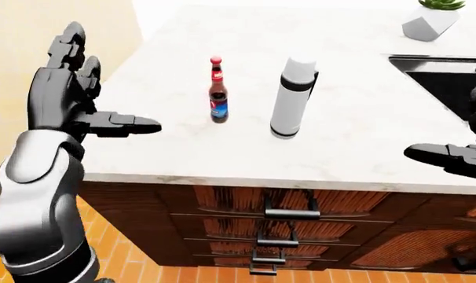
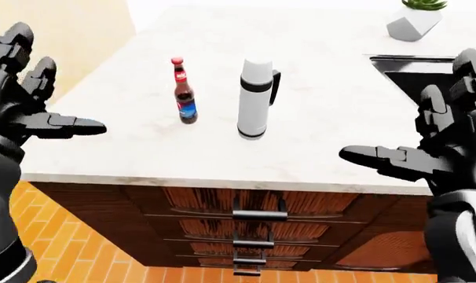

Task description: Move the drinks to the dining counter.

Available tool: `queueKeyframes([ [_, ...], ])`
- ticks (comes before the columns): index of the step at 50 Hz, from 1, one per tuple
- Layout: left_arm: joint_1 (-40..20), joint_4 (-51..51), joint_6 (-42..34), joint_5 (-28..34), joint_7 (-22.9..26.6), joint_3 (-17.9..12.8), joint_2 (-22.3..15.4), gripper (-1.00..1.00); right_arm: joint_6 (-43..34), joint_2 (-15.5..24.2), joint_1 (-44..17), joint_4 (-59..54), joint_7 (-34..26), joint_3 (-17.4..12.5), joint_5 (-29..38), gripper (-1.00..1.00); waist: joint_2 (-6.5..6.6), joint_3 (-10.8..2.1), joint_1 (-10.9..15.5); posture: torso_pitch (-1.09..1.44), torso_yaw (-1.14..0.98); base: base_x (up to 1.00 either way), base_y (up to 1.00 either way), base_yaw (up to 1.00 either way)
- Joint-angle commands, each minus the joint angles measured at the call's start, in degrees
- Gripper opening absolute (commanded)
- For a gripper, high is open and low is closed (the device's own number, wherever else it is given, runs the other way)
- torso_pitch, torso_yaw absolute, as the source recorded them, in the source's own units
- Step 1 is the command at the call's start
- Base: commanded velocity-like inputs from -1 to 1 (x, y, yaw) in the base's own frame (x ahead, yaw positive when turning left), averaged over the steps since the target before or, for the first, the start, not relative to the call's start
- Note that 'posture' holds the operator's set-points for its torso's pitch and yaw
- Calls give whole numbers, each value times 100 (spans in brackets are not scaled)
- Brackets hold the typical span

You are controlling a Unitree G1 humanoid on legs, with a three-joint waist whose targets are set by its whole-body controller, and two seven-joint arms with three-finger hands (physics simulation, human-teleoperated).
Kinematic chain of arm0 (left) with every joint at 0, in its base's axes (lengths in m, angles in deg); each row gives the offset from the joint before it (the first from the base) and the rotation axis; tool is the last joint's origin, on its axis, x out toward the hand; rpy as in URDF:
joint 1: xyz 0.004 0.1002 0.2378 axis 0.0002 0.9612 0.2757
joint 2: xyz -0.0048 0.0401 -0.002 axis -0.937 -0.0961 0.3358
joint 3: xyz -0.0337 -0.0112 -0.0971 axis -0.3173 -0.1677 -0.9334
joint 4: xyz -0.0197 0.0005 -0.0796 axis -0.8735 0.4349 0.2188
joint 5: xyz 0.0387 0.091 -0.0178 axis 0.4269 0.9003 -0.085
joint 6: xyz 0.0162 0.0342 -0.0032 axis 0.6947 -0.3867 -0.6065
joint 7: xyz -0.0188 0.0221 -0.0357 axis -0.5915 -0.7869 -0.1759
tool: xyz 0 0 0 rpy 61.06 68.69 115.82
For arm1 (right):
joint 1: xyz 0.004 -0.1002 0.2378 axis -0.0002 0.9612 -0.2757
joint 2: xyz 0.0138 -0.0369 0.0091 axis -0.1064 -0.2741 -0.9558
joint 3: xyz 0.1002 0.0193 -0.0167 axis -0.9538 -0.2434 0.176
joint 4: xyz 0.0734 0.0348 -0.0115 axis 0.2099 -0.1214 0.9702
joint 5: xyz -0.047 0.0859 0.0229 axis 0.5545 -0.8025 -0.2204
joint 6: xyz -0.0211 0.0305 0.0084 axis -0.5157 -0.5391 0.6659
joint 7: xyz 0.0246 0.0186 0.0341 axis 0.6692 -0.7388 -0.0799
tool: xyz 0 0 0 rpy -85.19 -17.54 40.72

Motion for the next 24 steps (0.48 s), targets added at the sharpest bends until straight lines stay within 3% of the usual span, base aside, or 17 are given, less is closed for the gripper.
queueKeyframes([
  [1, -56, -372, -160, -344, -134, -256, -185, 100, 192, 190, 27, 130, 64, -288, -477, 100, -1, -91, -5, 0, 0, 0, 0, 0],
  [6, 184, -1091, -656, -1004, -408, -705, -438, 100, 287, 499, 411, 164, 384, -932, -1330, 100, 1, -56, 2, 0, 0, 0, 0, 0],
  [8, 389, -1459, -884, -1303, -505, -1068, -544, 100, 354, 609, 602, 169, 504, -1280, -1727, 100, 0, -38, 4, 0, 0, 0, 0, 0],
  [15, 904, -1715, -826, -2002, -743, -1779, -829, 100, 899, 964, 1380, -170, 674, -2162, -2576, 100, 13, 25, 5, 0, 0, 0, 0, 0],
  [17, 960, -1824, -940, -2419, -885, -2035, -834, 100, 993, 1032, 1518, -222, 683, -2296, -2716, 100, 18, 38, 2, 0, 0, 0, 0, 0],
  [21, 1341, -1813, -474, -2633, -1087, -2192, -868, 100, 1269, 941, 1719, -293, 571, -2438, -2756, 100, 31, 65, -12, 0, 0, 0, 0, 0],
  [24, 1602, -1976, -219, -2973, -1238, -2369, -781, 100, 1624, 672, 1942, -285, 393, -2443, -2573, 100, 42, 53, -19, 0, 0, 0, 0, 0],
])
